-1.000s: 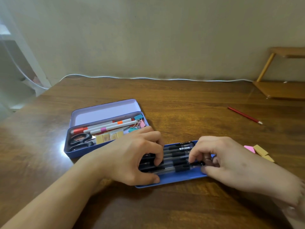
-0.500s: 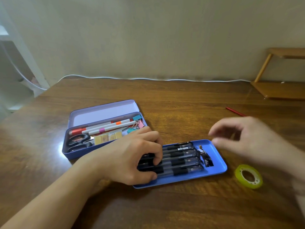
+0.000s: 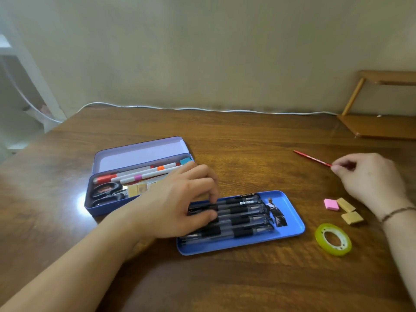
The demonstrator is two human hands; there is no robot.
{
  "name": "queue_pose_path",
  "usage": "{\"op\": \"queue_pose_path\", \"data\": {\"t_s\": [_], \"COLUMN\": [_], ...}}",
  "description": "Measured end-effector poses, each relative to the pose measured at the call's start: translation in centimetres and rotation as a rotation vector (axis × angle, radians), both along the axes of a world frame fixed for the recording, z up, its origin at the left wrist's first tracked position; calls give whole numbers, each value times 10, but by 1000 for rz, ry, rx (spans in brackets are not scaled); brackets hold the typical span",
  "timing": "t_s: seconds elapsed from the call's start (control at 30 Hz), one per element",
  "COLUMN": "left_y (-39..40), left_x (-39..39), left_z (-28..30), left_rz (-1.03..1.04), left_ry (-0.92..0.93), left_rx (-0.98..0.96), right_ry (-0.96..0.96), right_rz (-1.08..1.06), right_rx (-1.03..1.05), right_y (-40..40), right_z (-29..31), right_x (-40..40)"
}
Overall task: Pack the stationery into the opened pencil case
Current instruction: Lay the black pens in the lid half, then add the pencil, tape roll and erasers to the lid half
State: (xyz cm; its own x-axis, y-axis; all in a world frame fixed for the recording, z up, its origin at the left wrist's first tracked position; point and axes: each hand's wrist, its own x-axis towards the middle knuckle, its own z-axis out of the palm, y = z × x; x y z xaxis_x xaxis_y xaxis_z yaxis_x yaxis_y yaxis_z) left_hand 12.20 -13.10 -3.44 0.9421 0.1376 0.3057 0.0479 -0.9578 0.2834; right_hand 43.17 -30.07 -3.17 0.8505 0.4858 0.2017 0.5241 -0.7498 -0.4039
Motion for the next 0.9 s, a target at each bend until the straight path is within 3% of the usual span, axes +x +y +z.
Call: {"op": "queue_pose_path", "data": {"t_s": [0.13,0.27,0.43,0.63,0.8,0.9], "left_y": [5,9,7,6,3,-4], "left_x": [1,0,0,0,1,2], "left_z": [-2,-2,-2,-2,-2,-2], "left_rz": [170,250,201,102,22,14], "left_ry": [-234,-289,-191,-62,49,98], "left_rx": [-106,-123,-108,-57,-11,21], "right_ry": [43,119,40,-15,-23,-64], "right_rz": [552,903,987,987,828,746], "right_rx": [199,11,-131,-158,-79,-260], "right_y": [-5,-4,-4,-8,-19,-34], "right_z": [27,23,14,16,46,57], "right_x": [-64,-123,-134,-128,-97,-74]}}
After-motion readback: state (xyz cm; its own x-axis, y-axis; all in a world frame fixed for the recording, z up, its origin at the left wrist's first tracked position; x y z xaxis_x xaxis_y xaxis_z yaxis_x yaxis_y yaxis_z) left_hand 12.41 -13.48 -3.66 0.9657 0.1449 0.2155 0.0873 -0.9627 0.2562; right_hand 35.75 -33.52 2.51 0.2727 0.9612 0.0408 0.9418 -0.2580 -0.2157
